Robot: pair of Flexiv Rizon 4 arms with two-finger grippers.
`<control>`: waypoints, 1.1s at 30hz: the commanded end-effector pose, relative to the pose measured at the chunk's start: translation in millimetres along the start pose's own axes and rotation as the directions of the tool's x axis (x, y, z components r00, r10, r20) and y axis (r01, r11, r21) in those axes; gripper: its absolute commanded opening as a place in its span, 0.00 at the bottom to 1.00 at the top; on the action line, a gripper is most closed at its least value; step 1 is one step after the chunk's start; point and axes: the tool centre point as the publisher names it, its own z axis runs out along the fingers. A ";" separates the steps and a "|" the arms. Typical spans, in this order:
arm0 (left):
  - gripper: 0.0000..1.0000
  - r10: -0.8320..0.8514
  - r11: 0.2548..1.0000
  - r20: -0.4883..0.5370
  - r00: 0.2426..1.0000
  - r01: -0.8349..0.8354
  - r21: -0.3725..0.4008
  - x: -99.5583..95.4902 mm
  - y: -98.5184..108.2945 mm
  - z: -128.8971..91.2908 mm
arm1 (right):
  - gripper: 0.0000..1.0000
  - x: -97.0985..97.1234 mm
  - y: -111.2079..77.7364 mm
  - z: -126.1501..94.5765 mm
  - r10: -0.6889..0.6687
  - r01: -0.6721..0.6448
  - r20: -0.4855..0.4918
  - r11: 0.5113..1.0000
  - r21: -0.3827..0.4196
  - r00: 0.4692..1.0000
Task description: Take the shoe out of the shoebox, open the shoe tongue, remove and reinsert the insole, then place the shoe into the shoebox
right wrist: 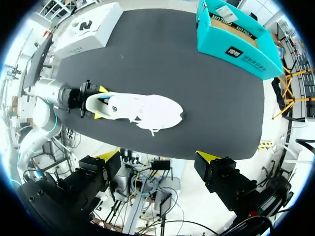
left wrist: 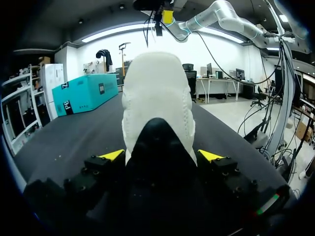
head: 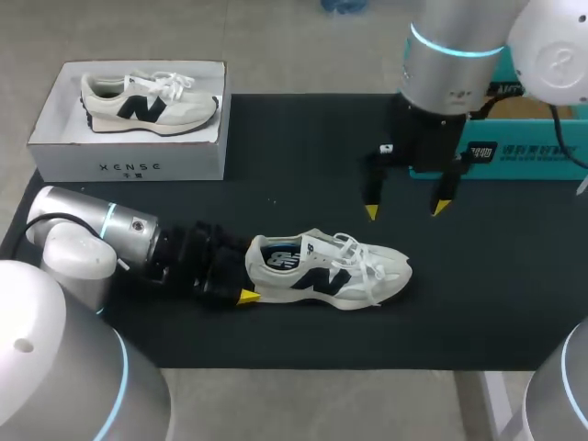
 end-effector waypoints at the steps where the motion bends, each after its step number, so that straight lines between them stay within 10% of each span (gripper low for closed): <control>1: 0.00 0.001 1.000 0.002 1.000 -0.001 -0.002 2.5 1.5 1.6 | 1.00 3.4 4.9 11.9 0.001 0.000 -0.012 0.995 0.104 1.000; 18: 0.00 0.001 1.000 0.002 1.000 -0.001 -0.002 2.5 1.5 1.6 | 1.00 3.4 4.9 11.9 0.001 0.000 -0.012 0.995 0.104 1.000; 23: 0.00 0.001 1.000 0.002 1.000 -0.001 -0.002 2.5 1.5 1.6 | 1.00 32.6 14.1 33.5 0.168 -0.179 0.078 0.970 0.162 0.983; 33: 0.00 0.001 1.000 0.002 1.000 -0.001 -0.002 2.5 1.5 1.6 | 1.00 71.1 14.5 62.5 0.277 -0.285 0.143 0.958 0.034 0.950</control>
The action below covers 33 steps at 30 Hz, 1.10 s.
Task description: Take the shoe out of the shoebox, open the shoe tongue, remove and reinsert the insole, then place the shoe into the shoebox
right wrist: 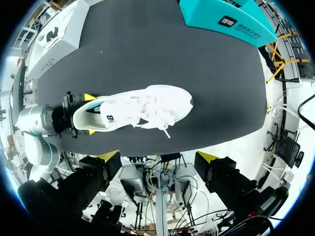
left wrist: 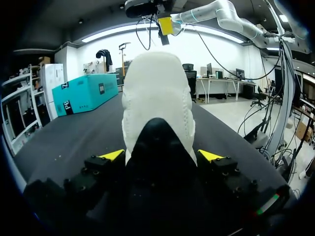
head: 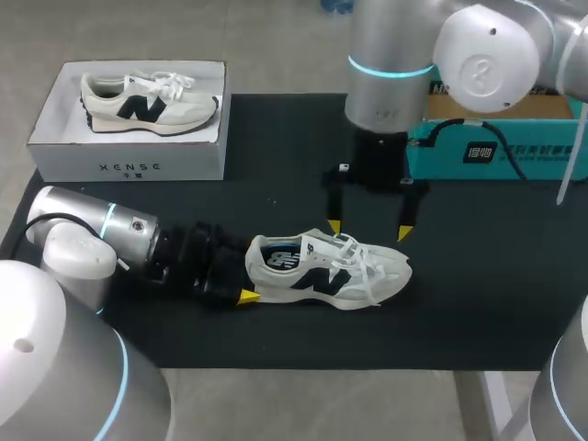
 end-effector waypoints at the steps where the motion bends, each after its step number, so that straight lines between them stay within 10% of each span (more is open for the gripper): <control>1: 0.00 0.001 1.000 0.002 1.000 -0.001 -0.002 2.5 1.5 1.7 | 1.00 32.2 -7.2 10.1 0.020 -0.018 0.050 0.999 -0.048 0.999; 33: 0.00 0.001 1.000 0.002 1.000 -0.001 -0.002 2.5 1.5 1.7 | 1.00 91.1 28.1 63.6 -0.057 0.101 0.288 0.985 -0.142 0.956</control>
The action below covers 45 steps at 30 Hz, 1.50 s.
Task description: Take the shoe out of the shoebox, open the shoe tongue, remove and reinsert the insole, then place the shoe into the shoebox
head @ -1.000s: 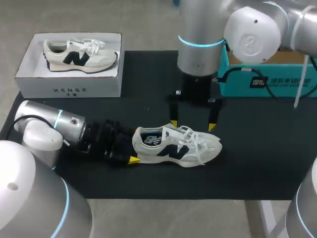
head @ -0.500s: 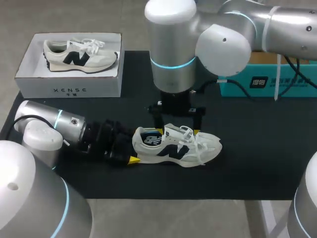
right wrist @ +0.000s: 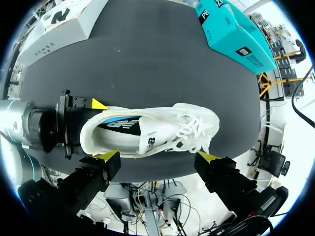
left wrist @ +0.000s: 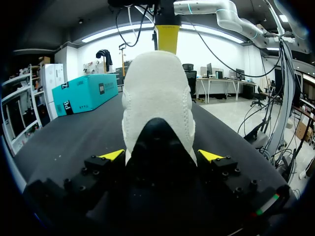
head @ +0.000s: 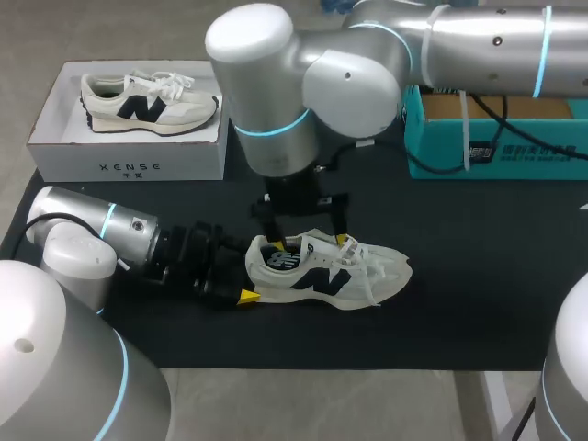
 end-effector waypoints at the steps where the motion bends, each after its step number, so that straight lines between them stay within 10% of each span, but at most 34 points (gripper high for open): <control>1: 0.00 0.001 1.000 0.002 1.000 -0.001 -0.002 2.5 1.5 1.7 | 1.00 12.4 3.4 8.3 -0.004 0.004 0.086 1.000 0.000 0.996; 22: 0.00 0.001 1.000 0.002 1.000 -0.001 -0.002 2.5 1.5 1.7 | 1.00 1.4 12.5 43.0 0.043 -0.044 0.076 0.999 0.016 0.996; 24: 0.00 0.001 1.000 0.002 1.000 -0.001 -0.002 2.5 1.5 1.7 | 0.39 -2.7 12.7 46.1 0.055 -0.056 0.065 0.998 0.015 0.996; 27: 0.00 0.001 1.000 0.002 1.000 -0.001 -0.002 2.5 1.5 1.7 | 0.00 -10.0 12.5 46.8 0.071 -0.072 0.055 0.997 0.012 0.996; 42: 0.00 0.001 1.000 0.002 1.000 -0.001 -0.002 2.5 1.5 1.7 | 0.00 -53.4 14.3 18.4 0.150 -0.148 0.045 0.988 -0.035 0.988; 45: 0.00 0.001 1.000 0.002 1.000 -0.001 -0.002 2.5 1.5 1.7 | 0.21 -50.4 15.1 18.8 0.144 -0.142 0.036 0.989 -0.034 0.989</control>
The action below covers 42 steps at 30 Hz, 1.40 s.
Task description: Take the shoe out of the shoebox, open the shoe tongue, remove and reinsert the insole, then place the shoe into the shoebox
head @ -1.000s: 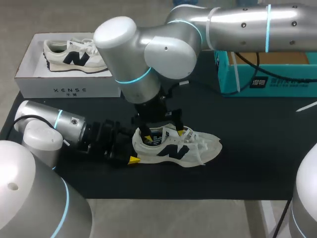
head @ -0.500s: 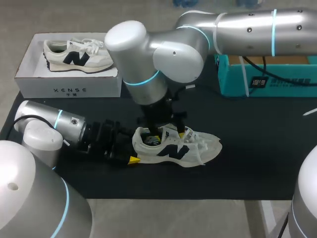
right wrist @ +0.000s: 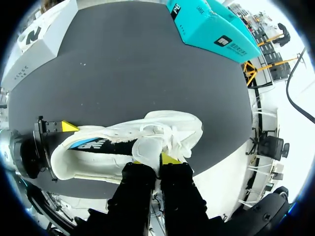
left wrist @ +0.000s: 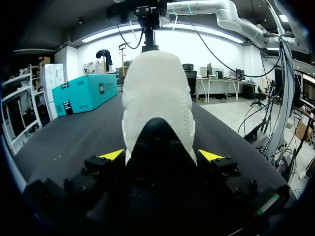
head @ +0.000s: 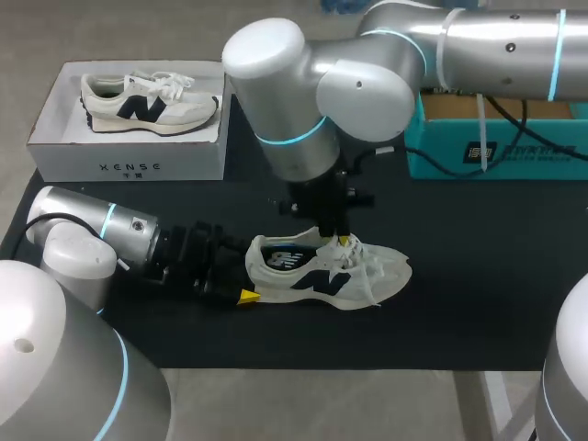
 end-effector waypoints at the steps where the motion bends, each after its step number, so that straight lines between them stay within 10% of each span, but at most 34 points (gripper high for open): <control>1: 0.00 0.001 1.000 0.002 1.000 -0.001 -0.002 2.5 1.5 1.7 | 0.32 -2.9 -0.7 -0.2 -0.010 0.010 -0.035 1.000 0.000 0.999; 9: 0.00 0.001 1.000 0.002 1.000 -0.001 -0.002 2.5 1.5 1.7 | 0.48 6.1 -4.0 2.3 -0.023 0.024 -0.073 1.000 0.007 0.997; 14: 0.00 0.001 1.000 0.002 1.000 -0.001 -0.002 2.5 1.5 1.7 | 0.34 6.0 -9.4 -0.5 -0.014 0.015 -0.112 1.000 0.003 0.994; 17: 0.00 0.001 1.000 0.002 1.000 -0.001 -0.002 2.5 1.5 1.7 | 0.00 2.7 -12.4 -2.9 -0.008 0.008 -0.120 1.000 0.000 0.993; 32: 0.00 0.001 1.000 0.002 1.000 -0.001 -0.002 2.5 1.5 1.7 | 0.00 -62.7 -5.8 10.5 0.105 -0.101 -0.180 0.994 0.035 0.978; 42: 0.00 0.001 1.000 0.002 1.000 -0.001 -0.002 2.5 1.5 1.7 | 0.00 -62.3 -1.9 15.7 0.092 -0.080 -0.238 0.995 0.060 0.967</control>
